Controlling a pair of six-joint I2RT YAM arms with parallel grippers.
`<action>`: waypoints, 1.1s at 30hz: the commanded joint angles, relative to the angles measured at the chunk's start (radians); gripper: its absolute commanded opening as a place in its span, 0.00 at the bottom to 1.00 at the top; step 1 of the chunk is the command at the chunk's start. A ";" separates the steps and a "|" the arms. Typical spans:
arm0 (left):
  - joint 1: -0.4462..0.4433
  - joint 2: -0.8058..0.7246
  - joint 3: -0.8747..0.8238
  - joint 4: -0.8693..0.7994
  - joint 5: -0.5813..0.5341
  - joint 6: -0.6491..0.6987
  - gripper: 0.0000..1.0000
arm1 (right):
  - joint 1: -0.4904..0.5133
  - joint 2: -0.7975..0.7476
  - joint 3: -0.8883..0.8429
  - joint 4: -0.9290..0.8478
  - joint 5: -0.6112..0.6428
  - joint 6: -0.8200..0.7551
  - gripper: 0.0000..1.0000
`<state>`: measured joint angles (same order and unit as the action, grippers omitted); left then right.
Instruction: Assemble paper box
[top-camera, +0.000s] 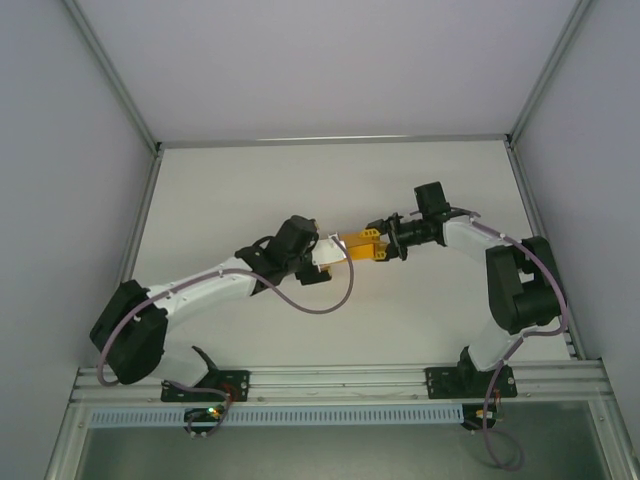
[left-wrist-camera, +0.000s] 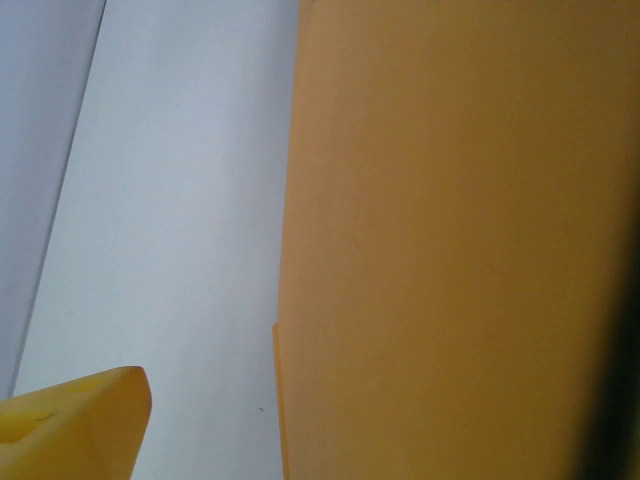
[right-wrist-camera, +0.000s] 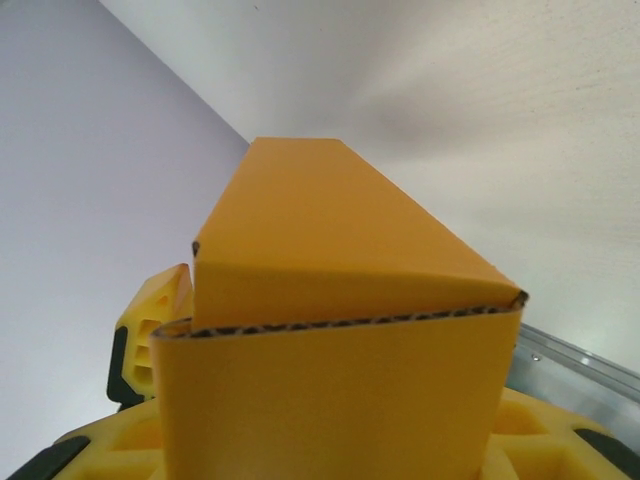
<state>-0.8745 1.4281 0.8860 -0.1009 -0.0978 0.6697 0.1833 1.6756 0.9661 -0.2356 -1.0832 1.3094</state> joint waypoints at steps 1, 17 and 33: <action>-0.017 0.005 0.022 0.077 0.021 0.020 0.89 | 0.018 0.017 0.008 -0.041 -0.107 -0.006 0.27; -0.008 -0.050 0.008 0.021 0.117 0.044 0.46 | 0.018 0.004 0.013 -0.029 -0.120 -0.032 0.56; 0.164 -0.078 0.096 -0.437 0.449 0.040 0.43 | -0.120 -0.444 -0.136 0.146 0.691 -0.784 1.00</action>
<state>-0.7559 1.3544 0.9337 -0.3901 0.2111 0.7078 0.0341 1.3350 0.8806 -0.1982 -0.6697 0.9276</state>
